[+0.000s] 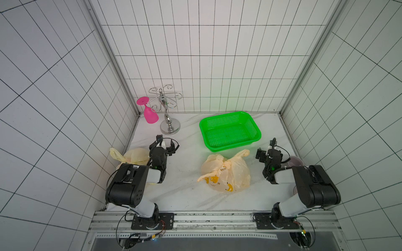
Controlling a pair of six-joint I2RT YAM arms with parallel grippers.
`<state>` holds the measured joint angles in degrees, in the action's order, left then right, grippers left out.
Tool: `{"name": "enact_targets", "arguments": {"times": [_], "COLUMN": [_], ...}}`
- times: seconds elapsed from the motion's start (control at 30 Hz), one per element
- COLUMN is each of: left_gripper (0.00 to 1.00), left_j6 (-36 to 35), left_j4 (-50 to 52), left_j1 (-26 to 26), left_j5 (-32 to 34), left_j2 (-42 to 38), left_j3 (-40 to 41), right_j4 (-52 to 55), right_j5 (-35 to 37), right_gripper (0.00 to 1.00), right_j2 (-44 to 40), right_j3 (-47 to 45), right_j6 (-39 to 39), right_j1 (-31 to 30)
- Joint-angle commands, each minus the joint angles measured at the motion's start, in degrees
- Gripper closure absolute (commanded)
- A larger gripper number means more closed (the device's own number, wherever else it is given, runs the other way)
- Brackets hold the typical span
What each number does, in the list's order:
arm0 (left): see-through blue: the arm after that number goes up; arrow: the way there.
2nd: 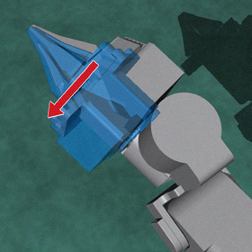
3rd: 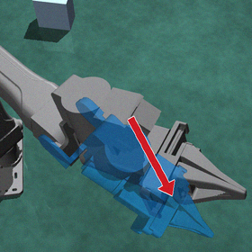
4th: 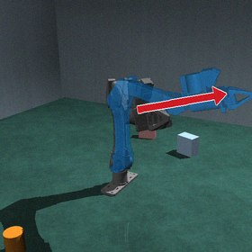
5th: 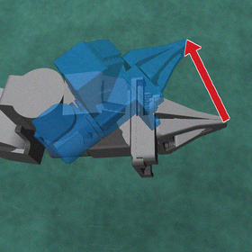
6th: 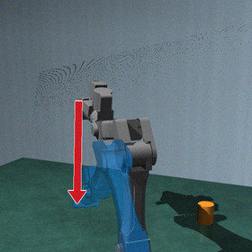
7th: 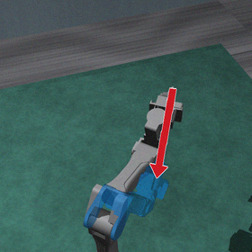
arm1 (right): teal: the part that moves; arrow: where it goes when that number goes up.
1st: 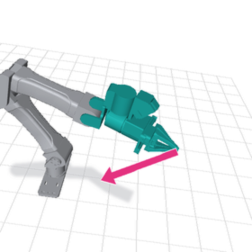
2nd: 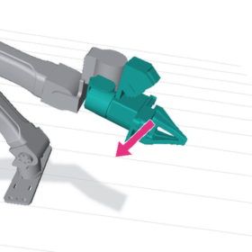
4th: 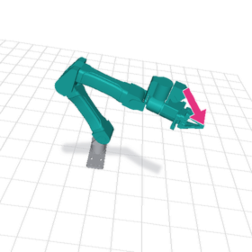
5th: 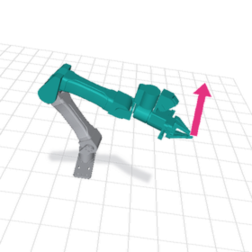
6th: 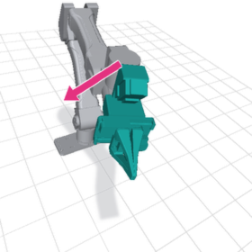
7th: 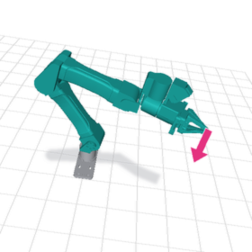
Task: Place the peach into a plastic bag & tie a knot
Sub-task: Reset both arms
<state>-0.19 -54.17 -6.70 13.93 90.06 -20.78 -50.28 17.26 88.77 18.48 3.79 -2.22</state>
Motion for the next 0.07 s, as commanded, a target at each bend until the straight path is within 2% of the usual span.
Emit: {"name": "enact_targets", "arguments": {"times": [0.0, 0.03], "left_gripper": [0.02, 0.02], "left_j6": [-1.2, -1.1], "left_j4": [-0.5, -0.2], "left_j1": [-0.1, 0.1], "left_j5": [1.0, 1.2], "left_j2": [-0.6, -0.6], "left_j3": [-0.2, -0.3], "right_j4": [-0.3, -0.3], "right_j5": [-0.5, -0.5], "right_gripper": [0.01, 0.01], "right_j2": [-0.4, -0.4], "right_j3": [4.4, 4.5], "right_j6": [0.2, 0.2], "right_j1": [0.6, 0.6]}}
